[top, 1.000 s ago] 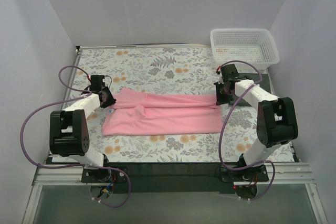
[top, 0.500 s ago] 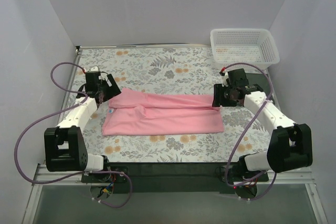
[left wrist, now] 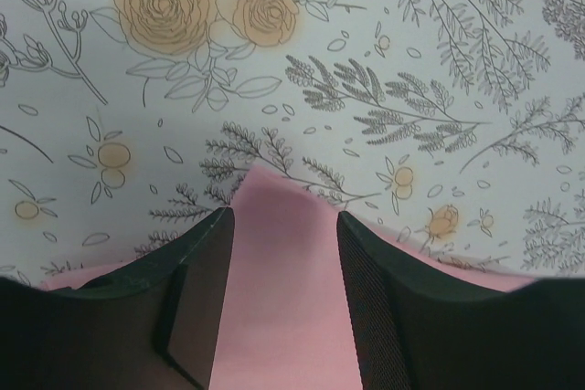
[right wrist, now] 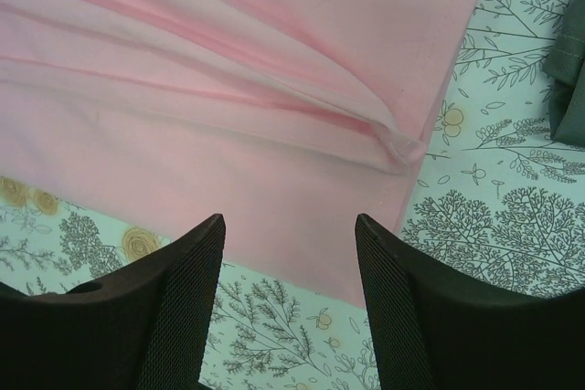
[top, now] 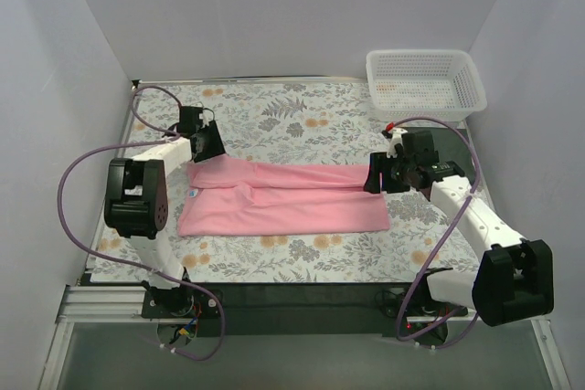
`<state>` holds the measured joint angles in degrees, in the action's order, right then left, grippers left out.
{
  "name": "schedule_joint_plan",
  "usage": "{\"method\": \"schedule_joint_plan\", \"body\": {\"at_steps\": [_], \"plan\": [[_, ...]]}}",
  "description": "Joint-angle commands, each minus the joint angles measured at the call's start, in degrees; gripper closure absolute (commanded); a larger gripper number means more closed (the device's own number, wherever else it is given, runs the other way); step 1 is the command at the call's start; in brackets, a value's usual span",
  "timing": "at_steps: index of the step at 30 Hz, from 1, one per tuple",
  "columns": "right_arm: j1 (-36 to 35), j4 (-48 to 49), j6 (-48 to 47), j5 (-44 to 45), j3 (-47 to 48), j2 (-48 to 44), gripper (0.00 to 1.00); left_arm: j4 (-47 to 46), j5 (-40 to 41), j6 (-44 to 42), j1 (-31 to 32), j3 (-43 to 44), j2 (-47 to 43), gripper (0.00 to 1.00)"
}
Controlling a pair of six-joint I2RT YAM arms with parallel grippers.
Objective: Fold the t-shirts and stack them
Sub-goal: Fold the tshirt
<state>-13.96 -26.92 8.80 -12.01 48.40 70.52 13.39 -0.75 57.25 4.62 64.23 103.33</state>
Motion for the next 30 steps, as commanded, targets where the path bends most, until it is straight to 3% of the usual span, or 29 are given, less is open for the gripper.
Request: {"method": "schedule_joint_plan", "body": {"at_steps": [1, 13, 17, 18, 20, 30], "plan": [[-0.28, 2.22, -0.71, -1.61, -1.55, -2.67, 0.44, -1.43, 2.42, -1.88, 0.3, 4.23, 1.69, 0.54], [-0.19, 2.48, -1.06, -1.44, -4.19, -4.43, 0.43, -1.61, 5.15, -3.11, 2.67, 4.59, 6.62, 0.64], [-0.28, 2.57, -1.15, -1.61, -4.28, -5.13, 0.43, -1.61, 5.5, -3.03, 3.29, 4.15, 6.98, 0.83], [-0.28, 2.66, -1.24, -1.61, -4.28, -5.22, 0.43, -1.61, 5.5, -3.03, 3.29, 3.89, 6.8, 0.93], [-0.28, 2.75, -1.24, -1.52, -4.54, -5.57, 0.43, -1.52, 5.68, -3.11, 3.29, 3.63, 5.75, 1.0], [-0.19, 2.75, -1.15, -1.79, -4.89, -7.42, 0.43, 0.15, 3.83, -1.01, 4.43, 0.29, -6.37, 1.0]]}}
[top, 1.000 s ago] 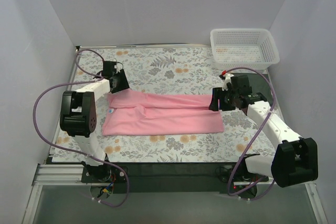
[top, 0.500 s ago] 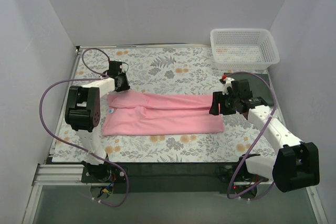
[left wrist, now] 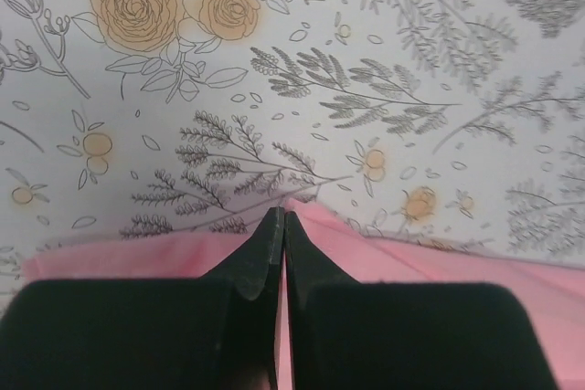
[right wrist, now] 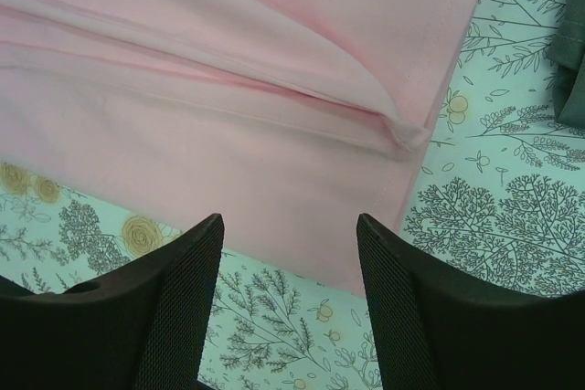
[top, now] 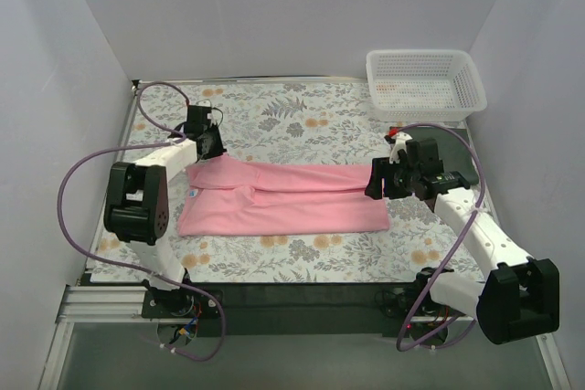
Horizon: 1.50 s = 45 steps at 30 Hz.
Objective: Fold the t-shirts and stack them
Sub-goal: Fold the tshirt
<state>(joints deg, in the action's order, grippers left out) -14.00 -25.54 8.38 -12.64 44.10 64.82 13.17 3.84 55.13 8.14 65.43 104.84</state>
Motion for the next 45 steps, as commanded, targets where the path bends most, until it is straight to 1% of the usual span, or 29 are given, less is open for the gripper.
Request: {"method": "schedule_joint_plan", "body": {"at_steps": [1, 7, 8, 9, 11, 12, 15, 16, 18, 19, 21, 22, 25, 27, 30, 33, 39, 42, 43, 44, 45], "plan": [[-0.24, 1.37, -0.65, -1.15, -0.68, -1.97, 0.43, 1.24, -0.93, 1.46, 1.0, -2.31, -10.33, 1.0], [-0.24, 1.28, -0.47, -1.33, -1.64, -3.99, 0.43, 6.95, -3.66, 4.89, 1.09, -6.98, -18.17, 1.0], [-0.15, 1.28, -0.56, -1.42, -1.82, -4.61, 0.43, 7.48, -3.83, 5.24, 1.17, -7.94, -20.61, 1.0], [-0.24, 1.2, -0.47, -1.42, -2.08, -4.87, 0.43, 8.62, -5.58, 5.77, 1.17, -9.78, -21.94, 1.0], [-0.24, 1.2, -0.47, -1.51, -2.61, -5.49, 0.43, 9.85, -5.86, 7.35, 1.17, -11.98, -24.93, 1.0], [-0.24, 1.19, -0.38, -1.68, -2.7, -5.66, 0.43, 10.47, -5.86, 7.88, 1.17, -14.25, -27.9, 1.0], [-0.15, 1.37, -0.3, -1.94, -3.4, -6.37, 0.43, 12.32, -6.91, 9.9, 1.17, -17.95, -32.93, 1.0], [-0.24, 1.28, -0.3, -1.95, -3.58, -6.54, 0.43, 13.1, -7.61, 10.6, 1.17, -20.32, -36.34, 1.0], [-0.24, 1.28, -0.38, -2.03, -3.93, -6.81, 0.43, 13.9, -7.88, 12.7, 1.17, -23.05, -39.52, 1.0], [-0.24, 1.28, -0.38, -2.03, -4.02, -6.81, 0.43, 14.25, -7.97, 13.15, 1.17, -25.94, -42.06, 1.0], [-0.15, 1.37, -0.3, -2.21, -4.28, -6.9, 0.43, 14.78, -7.44, 15.77, 1.17, -28.59, -44.27, 1.0], [-0.15, 1.37, -0.3, -2.21, -4.28, -6.9, 0.43, 14.69, -6.83, 16.84, 1.17, -31.39, -45.76, 1.0], [-0.24, 1.37, -0.3, -2.73, -4.37, -6.55, 0.43, 14.69, -6.56, 19.83, 1.17, -34.04, -46.57, 1.0], [-0.15, 1.37, -0.3, -2.74, -4.37, -6.63, 0.43, 16.52, -4.55, 21.5, 1.09, -34.75, -45.87, 1.0], [-0.24, 1.28, -0.3, -2.56, -4.63, -6.9, 0.43, 20.47, 2.99, 24.84, 1.09, -33.09, -44.46, 1.0], [-0.24, 1.28, -0.12, -2.56, -5.07, -6.98, 0.43, 22.77, 7.92, 28.01, 1.0, -31.86, -44.72, 1.0], [-0.24, 1.37, 0.14, -2.47, -5.34, -6.81, 0.42, 23.31, 7.76, 27.4, 0.91, -32.12, -44.64, 0.97], [-0.24, 1.37, 0.06, -2.65, -5.07, -6.11, 0.42, 22.61, 6.37, 26.7, 0.91, -31.94, -43.75, 0.65], [-0.24, 1.37, 0.14, -2.56, -4.9, -5.93, 0.42, 22.43, 5.66, 26.43, 0.91, -31.51, -43.32, 0.47], [-0.24, 1.37, 0.23, -2.73, -4.72, -5.49, 0.42, 22.25, 4.26, 26.08, 0.91, -31.15, -43.49, 0.39], [-0.15, 1.46, 0.32, -2.74, -4.55, -5.23, 0.42, 22.25, 3.82, 25.55, 0.91, -30.63, -43.66, 0.33]]}}
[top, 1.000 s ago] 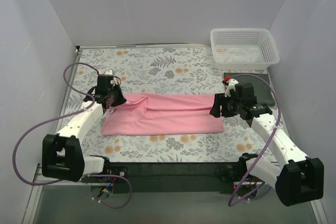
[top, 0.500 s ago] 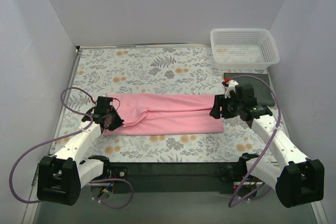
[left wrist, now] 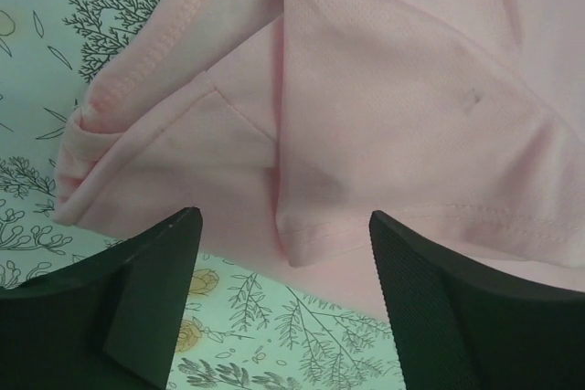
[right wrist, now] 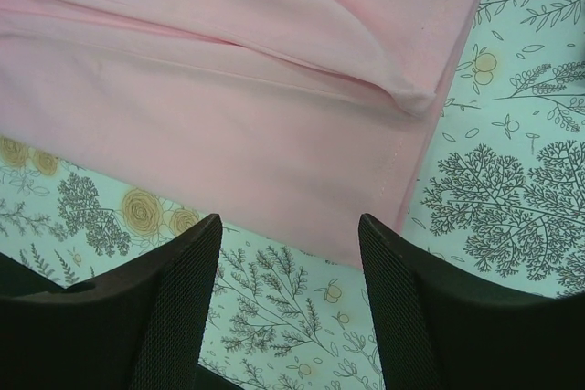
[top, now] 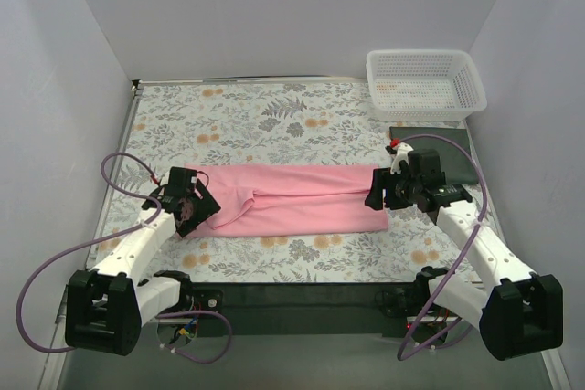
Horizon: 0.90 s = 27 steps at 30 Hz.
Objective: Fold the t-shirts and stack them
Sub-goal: Fold the tshirt
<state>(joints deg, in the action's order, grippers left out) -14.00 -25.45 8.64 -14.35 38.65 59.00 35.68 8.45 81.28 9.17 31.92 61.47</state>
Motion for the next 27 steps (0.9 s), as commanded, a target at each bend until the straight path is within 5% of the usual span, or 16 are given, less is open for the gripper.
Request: {"method": "schedule_joint_plan", "body": {"at_steps": [1, 9, 17, 27], "plan": [[-0.24, 1.63, 0.23, -0.86, 1.51, 0.85, 0.42, -0.35, -1.24, -0.94, -0.12, 3.4, -0.74, 0.3], [-0.06, 1.9, 2.16, 6.44, 9.15, 10.51, 0.41, -0.35, -8.34, -6.13, 0.85, 11.75, 0.31, 0.25], [0.2, 6.11, 3.66, 7.05, 15.04, 22.55, 0.48, -4.04, -16.09, -7.97, 7.35, 13.6, 11.64, 0.46], [3.19, 11.91, 1.11, 7.05, 21.02, 36.7, 0.62, -3.6, -14.25, -10.52, 9.11, 11.23, 22.11, 0.67]]}}
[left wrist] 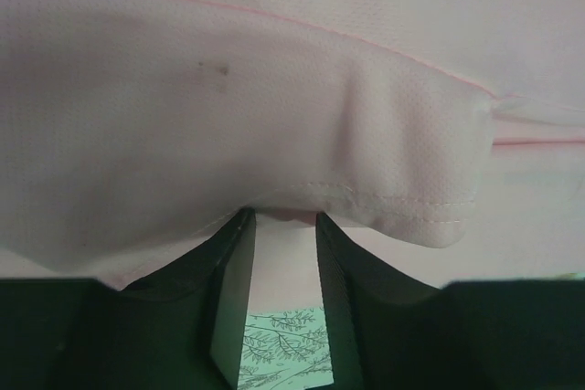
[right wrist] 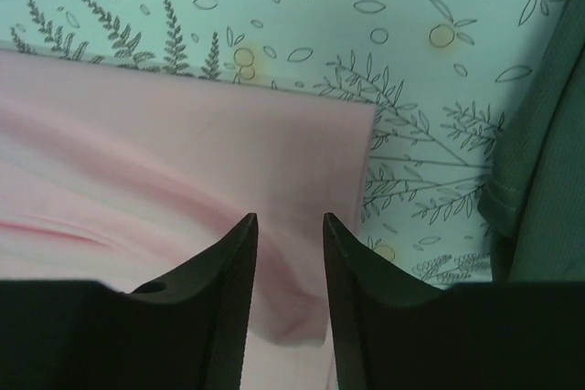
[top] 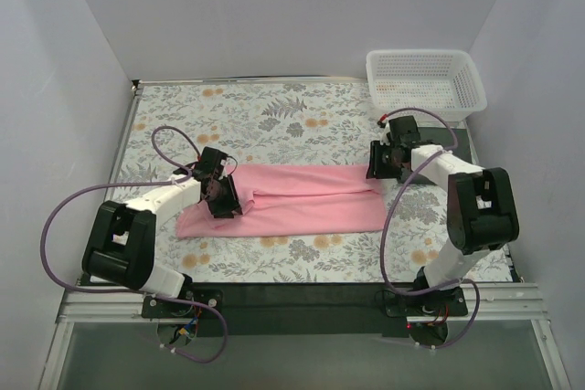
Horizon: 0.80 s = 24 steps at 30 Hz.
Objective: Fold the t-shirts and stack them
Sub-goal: Fold the tshirt
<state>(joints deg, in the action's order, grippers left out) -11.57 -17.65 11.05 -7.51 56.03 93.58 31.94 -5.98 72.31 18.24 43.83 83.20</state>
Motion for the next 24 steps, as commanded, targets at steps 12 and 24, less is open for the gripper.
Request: {"method": "schedule_joint_plan", "body": {"at_steps": [12, 24], "plan": [[4.98, 4.82, -1.55, 3.64, 13.05, 13.47, 0.69, -0.83, 0.27, -1.47, 0.04, -2.79, 4.25, 0.81], [3.67, 4.29, -6.12, -1.72, 12.0, 7.76, 0.64, 2.24, -0.79, -2.7, 0.48, 3.53, -3.56, 0.42]]}}
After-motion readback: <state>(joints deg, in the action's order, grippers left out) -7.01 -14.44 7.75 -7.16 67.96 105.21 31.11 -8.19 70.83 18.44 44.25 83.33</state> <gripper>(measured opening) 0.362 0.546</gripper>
